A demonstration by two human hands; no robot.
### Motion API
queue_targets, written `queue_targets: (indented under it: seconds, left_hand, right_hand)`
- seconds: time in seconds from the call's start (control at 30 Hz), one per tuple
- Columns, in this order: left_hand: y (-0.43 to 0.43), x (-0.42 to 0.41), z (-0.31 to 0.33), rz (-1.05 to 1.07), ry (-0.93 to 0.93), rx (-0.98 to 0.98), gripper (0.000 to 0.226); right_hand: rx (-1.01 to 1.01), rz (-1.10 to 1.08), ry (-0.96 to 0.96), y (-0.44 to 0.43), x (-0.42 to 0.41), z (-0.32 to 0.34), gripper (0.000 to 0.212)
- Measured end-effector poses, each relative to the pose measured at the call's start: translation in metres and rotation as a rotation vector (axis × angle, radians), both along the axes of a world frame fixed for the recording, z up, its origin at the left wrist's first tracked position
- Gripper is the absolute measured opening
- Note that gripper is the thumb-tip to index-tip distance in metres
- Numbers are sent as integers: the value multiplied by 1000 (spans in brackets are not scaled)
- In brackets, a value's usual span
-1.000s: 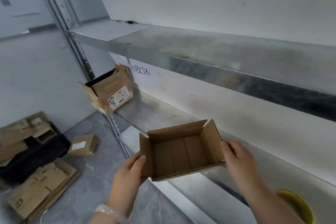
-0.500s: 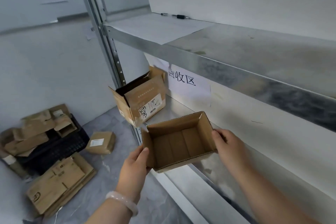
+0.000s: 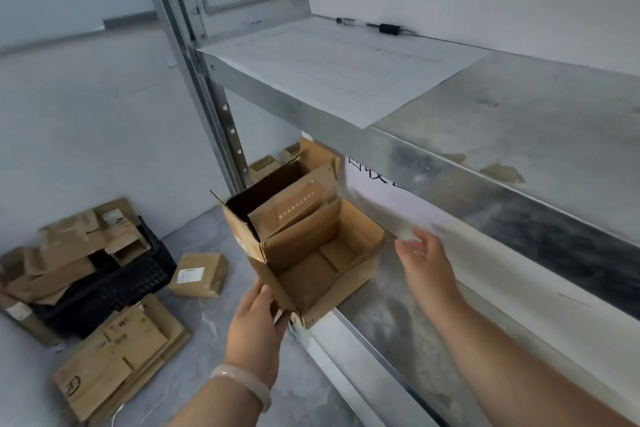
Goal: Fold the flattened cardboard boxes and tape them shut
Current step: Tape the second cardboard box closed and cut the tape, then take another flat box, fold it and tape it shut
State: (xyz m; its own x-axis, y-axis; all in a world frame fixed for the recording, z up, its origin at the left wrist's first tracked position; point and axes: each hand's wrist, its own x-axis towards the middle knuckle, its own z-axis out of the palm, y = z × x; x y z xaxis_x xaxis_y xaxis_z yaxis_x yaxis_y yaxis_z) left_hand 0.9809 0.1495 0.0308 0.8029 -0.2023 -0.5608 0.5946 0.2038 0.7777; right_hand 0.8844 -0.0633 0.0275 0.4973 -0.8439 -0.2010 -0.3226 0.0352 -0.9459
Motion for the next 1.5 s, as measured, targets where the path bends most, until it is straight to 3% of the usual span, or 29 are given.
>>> queue_targets:
  seconds: [0.07,0.17,0.27,0.4,0.53,0.63,0.77,0.87,1.17,1.5]
  left_hand:
    - [-1,8,-3,-21,57,-29,32]
    - [0,17,-11,-108,76,-45,36]
    - [3,29,-18,-227,77,-92,28]
    - [7,45,-13,-481,-69,-19,29]
    - [18,52,-5,-746,-570,283,29]
    - [21,55,3,-870,-1059,502,49]
    - [-5,35,20,-961,-1590,426,48]
    - [-28,-3,28,-1059,-1816,333,51]
    - [-51,-194,54,-1238,-2029,-13,48]
    - [-29,-481,57,-1407,-1988,-393,49]
  right_hand:
    - [133,-15,-11,11,-3,-16,36]
    - [281,138,-3,32,0,-37,33]
    - [226,310,56,39,16,-40,48]
    - [177,322,109,43,40,-36,68]
    - [64,264,116,63,34,-38,55]
    - [-139,157,207,84,-4,-35,57]
    - [-398,-4,351,116,-76,-18,67]
    - [-501,-136,517,139,-129,4,71]
    - [-713,-489,677,203,-315,54,70]
    - [-591,-703,862,285,-575,61,75]
